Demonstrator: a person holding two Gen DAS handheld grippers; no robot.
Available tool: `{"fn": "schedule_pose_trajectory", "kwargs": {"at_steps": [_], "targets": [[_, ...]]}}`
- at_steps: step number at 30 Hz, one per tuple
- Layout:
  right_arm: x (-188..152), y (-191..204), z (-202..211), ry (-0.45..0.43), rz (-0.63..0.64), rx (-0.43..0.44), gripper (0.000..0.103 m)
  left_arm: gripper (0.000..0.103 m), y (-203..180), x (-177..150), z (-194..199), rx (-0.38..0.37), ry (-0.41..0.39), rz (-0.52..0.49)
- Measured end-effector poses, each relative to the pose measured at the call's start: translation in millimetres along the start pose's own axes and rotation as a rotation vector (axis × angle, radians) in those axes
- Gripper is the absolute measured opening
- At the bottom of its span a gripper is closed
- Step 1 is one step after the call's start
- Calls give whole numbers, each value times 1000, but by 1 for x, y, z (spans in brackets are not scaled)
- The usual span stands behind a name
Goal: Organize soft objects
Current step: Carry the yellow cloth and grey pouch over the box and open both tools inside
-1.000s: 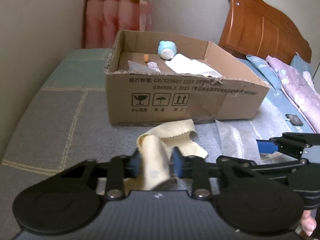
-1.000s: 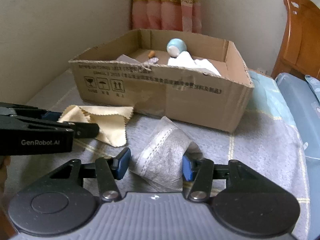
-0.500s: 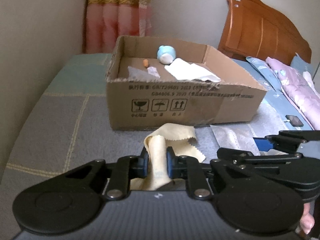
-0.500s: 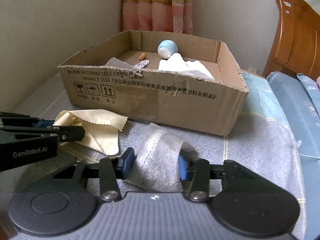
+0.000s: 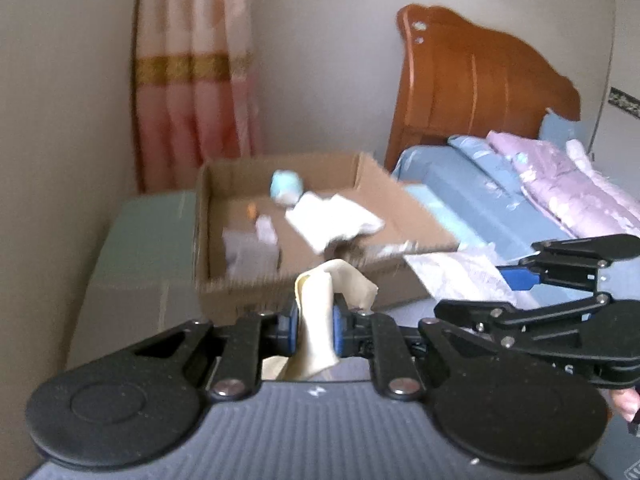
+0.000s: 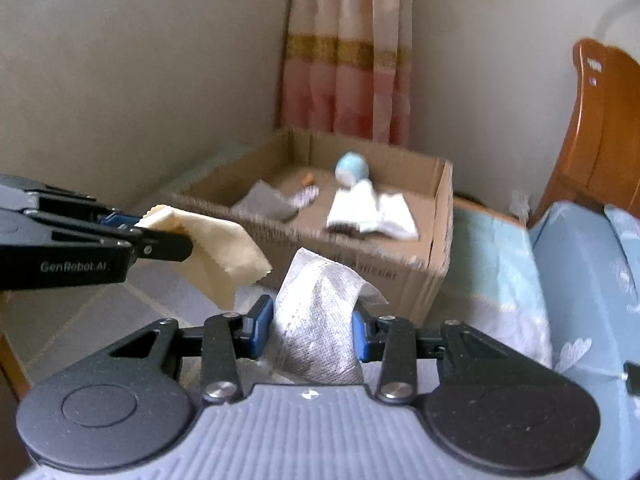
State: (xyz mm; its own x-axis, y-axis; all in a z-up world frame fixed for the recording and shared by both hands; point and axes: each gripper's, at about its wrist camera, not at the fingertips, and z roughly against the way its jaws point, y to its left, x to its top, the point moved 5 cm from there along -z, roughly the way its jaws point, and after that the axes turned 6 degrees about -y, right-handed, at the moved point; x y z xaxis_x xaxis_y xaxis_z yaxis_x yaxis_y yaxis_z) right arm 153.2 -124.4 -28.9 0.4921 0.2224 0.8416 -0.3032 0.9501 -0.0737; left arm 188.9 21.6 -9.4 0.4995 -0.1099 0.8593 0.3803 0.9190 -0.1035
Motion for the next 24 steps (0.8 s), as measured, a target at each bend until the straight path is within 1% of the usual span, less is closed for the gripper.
{"fn": "schedule_pose_trajectory", "kwargs": {"at_steps": [4, 7, 11, 12, 14, 15, 16, 18, 20, 21, 23, 24], "targets": [[21, -6, 10, -38, 22, 10, 45, 14, -1, 34, -3, 0, -49, -41], [36, -11, 12, -74, 42, -6, 45, 14, 2, 58, -22, 10, -73, -51], [48, -18, 8, -96, 45, -28, 45, 15, 7, 72, -56, 4, -58, -29], [49, -20, 6, -97, 41, -32, 45, 18, 7, 72, -67, 10, -38, -37], [51, -24, 3, -94, 30, -38, 45, 43, 9, 65, -81, 48, 1, -27], [52, -26, 0, -91, 26, -38, 45, 73, 10, 62, -84, 64, 13, -22], [53, -28, -2, -91, 26, -39, 45, 87, 11, 57, -84, 86, 3, -22], [55, -31, -5, -89, 33, -44, 45, 88, 12, 51, -74, 118, -46, -33], [60, -33, -11, -95, 42, -49, 45, 98, 12, 45, -62, 135, -55, -46], [63, -35, -15, -93, 50, -53, 45, 102, 13, 42, -54, 151, -72, -51], [71, -41, -27, -95, 57, -69, 45, 102, 11, 36, -36, 170, -120, -68], [76, -44, -34, -91, 60, -76, 45, 102, 11, 35, -30, 173, -132, -79]]}}
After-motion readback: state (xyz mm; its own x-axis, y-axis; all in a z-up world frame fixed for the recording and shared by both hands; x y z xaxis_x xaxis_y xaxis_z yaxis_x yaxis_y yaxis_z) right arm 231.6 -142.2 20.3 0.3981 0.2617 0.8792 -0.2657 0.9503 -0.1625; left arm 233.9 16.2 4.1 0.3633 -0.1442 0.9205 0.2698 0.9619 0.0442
